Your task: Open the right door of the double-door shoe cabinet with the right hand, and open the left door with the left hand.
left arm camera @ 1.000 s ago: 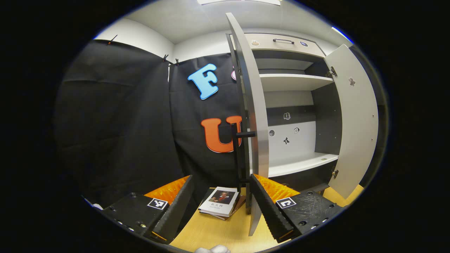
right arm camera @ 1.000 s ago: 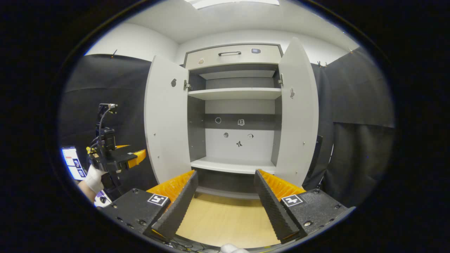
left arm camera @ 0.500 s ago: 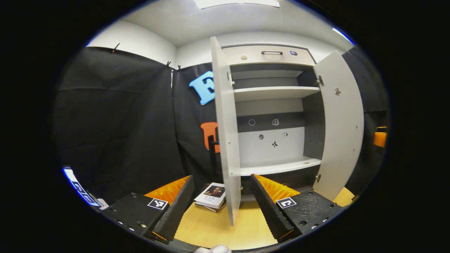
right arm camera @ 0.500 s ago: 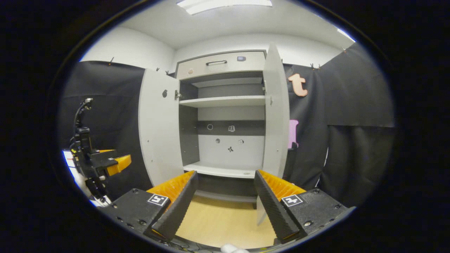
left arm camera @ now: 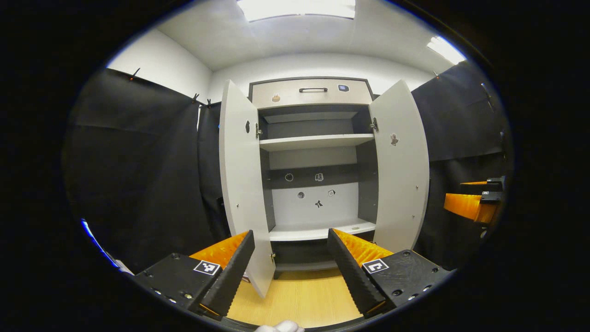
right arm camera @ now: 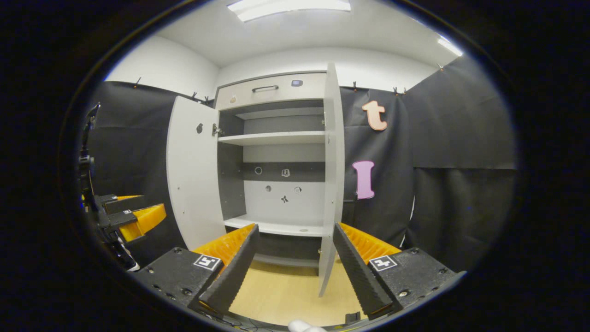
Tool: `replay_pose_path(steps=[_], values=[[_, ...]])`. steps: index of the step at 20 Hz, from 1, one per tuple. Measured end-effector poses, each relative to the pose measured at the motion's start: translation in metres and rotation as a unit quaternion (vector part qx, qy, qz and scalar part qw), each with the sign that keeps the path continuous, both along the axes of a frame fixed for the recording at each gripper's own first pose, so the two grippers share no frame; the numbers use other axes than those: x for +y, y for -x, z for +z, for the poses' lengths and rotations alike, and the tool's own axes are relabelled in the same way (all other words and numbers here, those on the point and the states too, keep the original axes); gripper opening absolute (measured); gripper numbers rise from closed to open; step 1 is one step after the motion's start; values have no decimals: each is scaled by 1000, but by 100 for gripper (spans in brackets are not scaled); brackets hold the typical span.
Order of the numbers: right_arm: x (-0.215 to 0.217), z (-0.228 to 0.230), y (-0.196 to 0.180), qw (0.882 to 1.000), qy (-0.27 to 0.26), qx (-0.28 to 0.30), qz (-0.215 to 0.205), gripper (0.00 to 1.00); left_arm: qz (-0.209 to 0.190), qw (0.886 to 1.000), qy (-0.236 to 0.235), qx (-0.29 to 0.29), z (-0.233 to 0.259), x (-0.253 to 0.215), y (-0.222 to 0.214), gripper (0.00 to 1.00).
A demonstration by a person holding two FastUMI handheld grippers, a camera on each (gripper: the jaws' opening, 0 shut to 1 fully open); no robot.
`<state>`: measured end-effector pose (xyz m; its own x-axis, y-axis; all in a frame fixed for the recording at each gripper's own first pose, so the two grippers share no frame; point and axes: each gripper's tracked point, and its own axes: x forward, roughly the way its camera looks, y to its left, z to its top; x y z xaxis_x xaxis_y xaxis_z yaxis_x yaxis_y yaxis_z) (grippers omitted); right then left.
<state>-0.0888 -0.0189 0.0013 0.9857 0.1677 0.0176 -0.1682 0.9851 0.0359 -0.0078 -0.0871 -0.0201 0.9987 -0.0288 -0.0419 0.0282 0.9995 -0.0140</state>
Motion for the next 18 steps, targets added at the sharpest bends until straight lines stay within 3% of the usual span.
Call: replay_pose_path(steps=[11,18], values=[[-3,0,-5,1000,-4,2,-26,100,22,1000,-5,-12,7,14,-2,96],[-4,1,-11,999,-8,2,-40,100,10,1000,-8,-16,9,11,-8,96]])
